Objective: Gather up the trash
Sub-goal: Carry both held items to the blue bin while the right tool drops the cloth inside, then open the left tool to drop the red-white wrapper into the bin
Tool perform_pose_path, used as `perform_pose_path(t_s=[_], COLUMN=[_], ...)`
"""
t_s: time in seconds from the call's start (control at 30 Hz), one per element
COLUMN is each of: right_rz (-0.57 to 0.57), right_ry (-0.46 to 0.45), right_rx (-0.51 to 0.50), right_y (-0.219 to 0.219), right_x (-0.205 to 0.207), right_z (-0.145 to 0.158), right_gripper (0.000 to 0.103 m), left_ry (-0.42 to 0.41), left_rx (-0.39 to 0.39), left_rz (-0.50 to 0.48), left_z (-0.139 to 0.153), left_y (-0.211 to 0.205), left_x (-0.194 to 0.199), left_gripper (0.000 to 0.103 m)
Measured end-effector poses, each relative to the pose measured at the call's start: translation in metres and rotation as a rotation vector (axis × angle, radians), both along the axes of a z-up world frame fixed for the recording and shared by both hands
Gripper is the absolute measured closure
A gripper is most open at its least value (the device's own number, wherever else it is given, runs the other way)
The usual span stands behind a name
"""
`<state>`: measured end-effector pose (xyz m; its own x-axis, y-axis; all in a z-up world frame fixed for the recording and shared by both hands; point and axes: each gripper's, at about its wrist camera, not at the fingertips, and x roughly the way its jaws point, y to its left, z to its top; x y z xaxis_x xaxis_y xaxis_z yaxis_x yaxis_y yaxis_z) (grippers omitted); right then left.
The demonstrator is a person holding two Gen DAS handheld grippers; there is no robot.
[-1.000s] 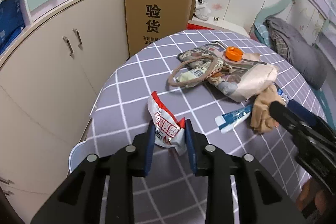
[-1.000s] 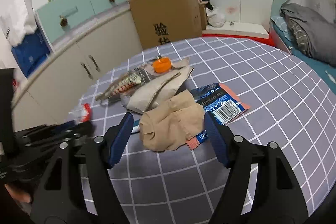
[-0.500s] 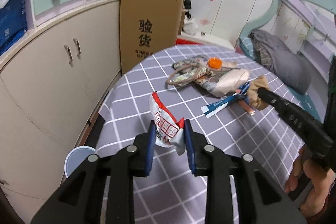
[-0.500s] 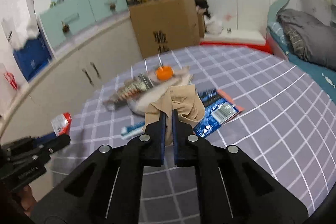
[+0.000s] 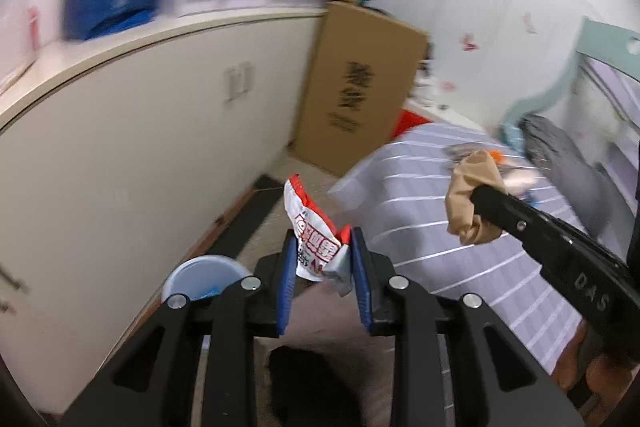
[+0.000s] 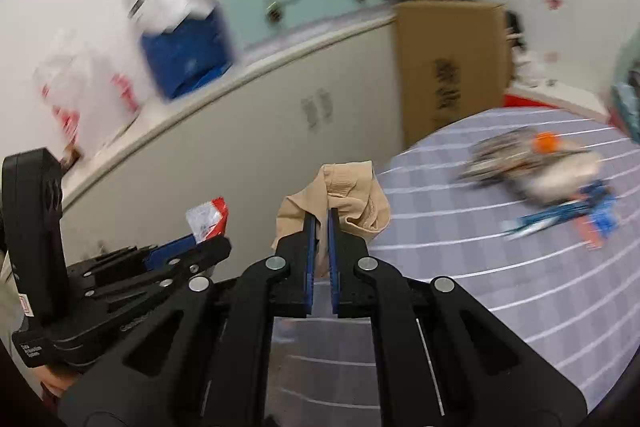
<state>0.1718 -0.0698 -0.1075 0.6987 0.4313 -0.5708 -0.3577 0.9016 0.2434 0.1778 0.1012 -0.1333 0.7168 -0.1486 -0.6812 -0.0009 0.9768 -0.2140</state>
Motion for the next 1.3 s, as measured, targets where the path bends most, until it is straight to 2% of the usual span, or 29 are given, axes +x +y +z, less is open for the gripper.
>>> perform_pose_path(t_s=[0.2,0.3,0.53,0.7,0.73,0.77,0.83,1.07,1.3], right_rz=[0.147,0.193,0.208,0.21,0.211,0.202,0.189,0.165,0.122], right_ry=[0.087,0.169,0.276,0.308,0.314,0.316,0.319,0.35,0.337], right_rx=[-0.052,-0.085,-0.149,-0.125,-0.118,-0.119,-0.103,-0.074,-0.138], right_y=[0.096,0.137,0.183,0.201,0.203,0.205,0.204,0.196,0.186], right_x=[0.012,0.026,0.056,0.081,0.086,0.088,0.095,0.106,0.106], right_z=[-0.043,-0.078,-0.145,-0.172,-0.176,-0.179,-0.184,-0.197,-0.206], right_gripper=[0.097,0.097,0.096,0.094,0.089,0.084,0.051,0.05,0.05], left_ry=[0.102,0.147,0.272,0.318,0.322,0.326,0.331,0.352,0.389], left_rx=[-0.029,-0.033,-0.098,-0.126,-0.129,-0.129,-0.128,-0.134,-0.134], left_rz=[0.151,0.221,0.296,0.31,0.31,0.311,0.311,0.302,0.277], left_z=[-0.044,-0.069,-0.133,-0.164,-0.166,-0.168,-0.173,-0.186,-0.2], left_y=[0.078,0.108,0.153,0.168,0.168,0.169,0.169,0.167,0.159], left_x=[-0.008,-0.005,0.019,0.037,0.04,0.041,0.047,0.05,0.064], left_gripper=[0.077,0.077,0.077,0.077,0.077,0.077,0.077,0.077,0.077])
